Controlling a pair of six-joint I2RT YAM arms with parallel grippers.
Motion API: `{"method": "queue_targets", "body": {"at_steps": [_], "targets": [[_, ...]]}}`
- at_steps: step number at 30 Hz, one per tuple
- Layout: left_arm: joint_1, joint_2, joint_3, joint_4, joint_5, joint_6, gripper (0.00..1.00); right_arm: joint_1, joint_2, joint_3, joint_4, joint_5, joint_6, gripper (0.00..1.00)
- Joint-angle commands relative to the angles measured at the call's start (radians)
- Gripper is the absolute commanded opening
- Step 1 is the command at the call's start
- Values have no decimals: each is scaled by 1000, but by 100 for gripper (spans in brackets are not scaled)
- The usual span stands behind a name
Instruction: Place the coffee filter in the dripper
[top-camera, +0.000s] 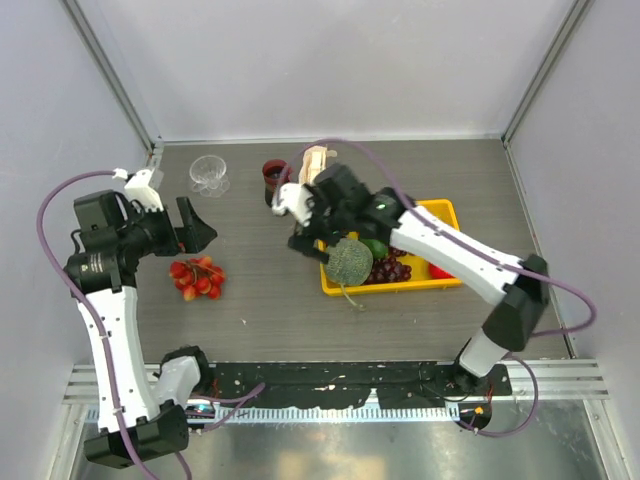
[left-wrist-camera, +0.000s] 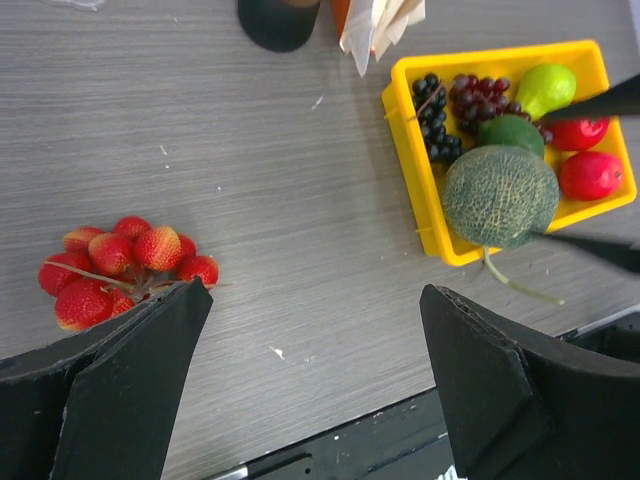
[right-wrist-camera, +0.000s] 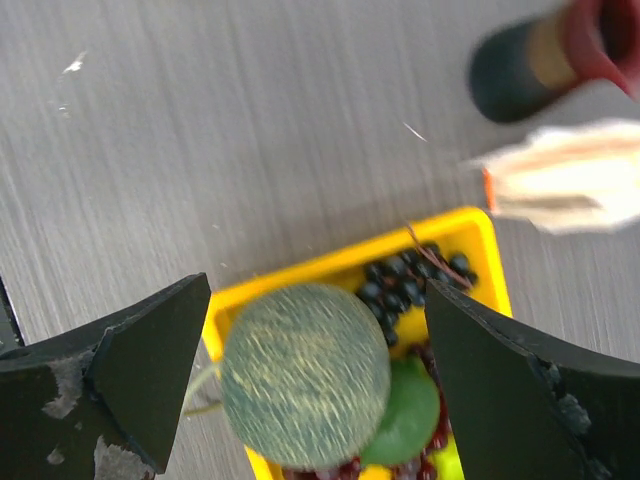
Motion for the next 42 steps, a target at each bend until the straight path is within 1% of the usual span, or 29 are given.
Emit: {"method": "queue_targets", "body": {"at_steps": [1, 4, 9, 11, 13, 22, 29, 33, 34, 37, 38, 42], "targets": [[97, -1, 67, -19, 152, -33, 99, 127, 139, 163, -89, 88, -92, 95], [164, 33, 84, -39, 256, -46, 99, 194, 264, 227, -114, 140, -133, 95], [218, 56, 62, -24, 348, -82, 99, 232, 441, 385, -228, 184, -167, 97], [224, 55, 58, -21, 361, -86, 99, 233, 495, 395, -241, 230, -186, 98], [227, 52, 53, -24, 361, -85, 99, 233, 512, 372, -236, 270, -218, 98], [229, 61, 55, -36, 385, -80, 99, 228, 568, 275, -232, 344, -304, 99], [232, 52, 54, -47, 384, -74, 99, 166, 591, 215, -232, 365, -333, 100], [232, 50, 53, -48, 384, -72, 99, 127, 555, 145, -232, 362, -356, 100], [230, 52, 50, -47, 385, -74, 99, 115, 535, 113, -230, 364, -360, 97], [232, 50, 47, -44, 385, -76, 99, 78, 493, 45, -230, 365, -393, 96], [232, 52, 47, -41, 385, -77, 99, 58, 477, 11, -226, 371, -397, 96], [232, 50, 35, -25, 388, -86, 99, -27, 440, -39, -207, 382, -422, 96]]}}
